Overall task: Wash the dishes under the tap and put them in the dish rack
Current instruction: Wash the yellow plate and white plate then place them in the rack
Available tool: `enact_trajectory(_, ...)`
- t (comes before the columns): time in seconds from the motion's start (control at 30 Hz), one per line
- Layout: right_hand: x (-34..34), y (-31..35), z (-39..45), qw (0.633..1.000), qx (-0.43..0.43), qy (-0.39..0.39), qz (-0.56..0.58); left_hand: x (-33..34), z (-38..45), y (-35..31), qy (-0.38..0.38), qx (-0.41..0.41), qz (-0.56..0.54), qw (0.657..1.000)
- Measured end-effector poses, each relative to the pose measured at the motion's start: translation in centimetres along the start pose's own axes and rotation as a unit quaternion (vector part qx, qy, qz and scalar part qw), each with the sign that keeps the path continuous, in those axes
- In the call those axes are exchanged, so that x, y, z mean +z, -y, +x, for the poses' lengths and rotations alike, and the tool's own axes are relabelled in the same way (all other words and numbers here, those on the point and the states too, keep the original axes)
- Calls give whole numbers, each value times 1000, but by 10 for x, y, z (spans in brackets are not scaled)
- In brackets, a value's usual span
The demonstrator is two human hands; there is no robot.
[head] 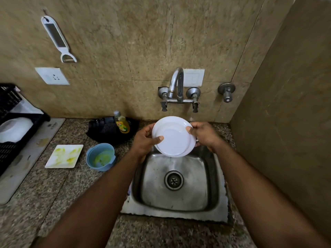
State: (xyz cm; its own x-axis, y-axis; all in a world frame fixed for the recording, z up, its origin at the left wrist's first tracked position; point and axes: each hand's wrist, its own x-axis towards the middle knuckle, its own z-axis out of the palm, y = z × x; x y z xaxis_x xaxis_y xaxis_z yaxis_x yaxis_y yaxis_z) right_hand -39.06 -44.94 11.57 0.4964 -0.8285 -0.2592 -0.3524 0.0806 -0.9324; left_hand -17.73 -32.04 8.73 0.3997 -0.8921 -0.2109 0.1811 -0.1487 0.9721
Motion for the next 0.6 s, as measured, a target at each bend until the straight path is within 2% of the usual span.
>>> enact_trajectory(0.1,0,-7,-7,990,-105,40,-82,1,-6,-3,-38,-96,-78,992)
enact_trajectory(0.17,3,-12,-14,968,-169,79,-171,-1,-8,0,-67,-152,-119,979)
enact_trajectory(0.27,7,-22,-19,935,-242,116,-232,-2,-10,10,-139,-184,-75,970)
enact_trajectory(0.37,7,-38,-18,921,-286,129,-231,-3,-10,19,-198,-195,-44,960)
enact_trajectory(0.47,4,-51,-21,952,-222,143,-155,-2,-15,15,-238,-174,-37,955)
enact_trajectory(0.53,6,-57,-26,983,-115,131,-54,4,-17,12,-254,-138,-49,956)
enact_trajectory(0.6,11,-60,-26,995,-10,84,48,9,-19,8,-246,-104,-76,961)
